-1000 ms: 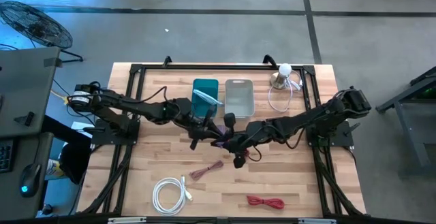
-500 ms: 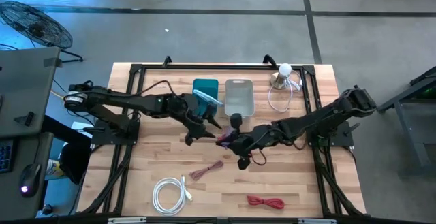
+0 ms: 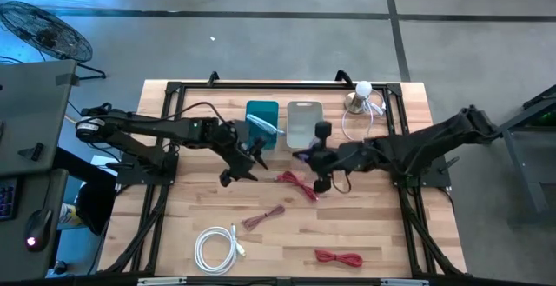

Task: Pick & Place USB Port
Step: Put the purple charger cable into the gray bin

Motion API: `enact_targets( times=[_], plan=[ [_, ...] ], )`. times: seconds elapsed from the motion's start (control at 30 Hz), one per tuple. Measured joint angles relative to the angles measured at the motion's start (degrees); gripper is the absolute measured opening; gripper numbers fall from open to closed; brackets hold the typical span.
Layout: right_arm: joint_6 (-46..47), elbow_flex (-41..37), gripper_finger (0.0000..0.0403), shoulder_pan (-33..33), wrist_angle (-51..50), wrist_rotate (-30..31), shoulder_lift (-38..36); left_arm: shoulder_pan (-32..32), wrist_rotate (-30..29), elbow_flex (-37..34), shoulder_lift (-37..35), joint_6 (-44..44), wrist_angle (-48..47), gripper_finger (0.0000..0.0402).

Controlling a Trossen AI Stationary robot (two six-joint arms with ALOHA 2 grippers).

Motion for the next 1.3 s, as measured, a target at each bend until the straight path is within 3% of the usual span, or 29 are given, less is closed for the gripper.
enact_targets(
  times=[0.2,0.4,0.57,0.8,1.3],
  plan=[
    [0.5,0.0,0.0,-9.09,-0.97,-7.64,-1.51,-0.04,3.95,-0.02,-0.02,-0.44,-1.15,0.0216],
    [3.49,0.0,0.0,-19.86,-1.63,-19.52,-1.62,-0.04,4.19,-0.02,-0.02,-0.6,-2.22,0.0216],
    [4.25,0.0,0.0,-25.65,-1.34,-25.88,-1.62,-0.04,4.19,-0.02,-0.02,-0.87,-2.17,0.0216],
    [7.58,-6.4,0.0,-34.33,7.47,-35.95,-1.62,-0.04,4.19,-0.02,0.0,-0.87,-2.06,0.0216],
    [13.47,-21.97,0.0,-40.64,27.37,-43.73,-1.56,-0.02,3.79,-0.07,0.04,-0.69,0.0,0.0216]
  ],
)
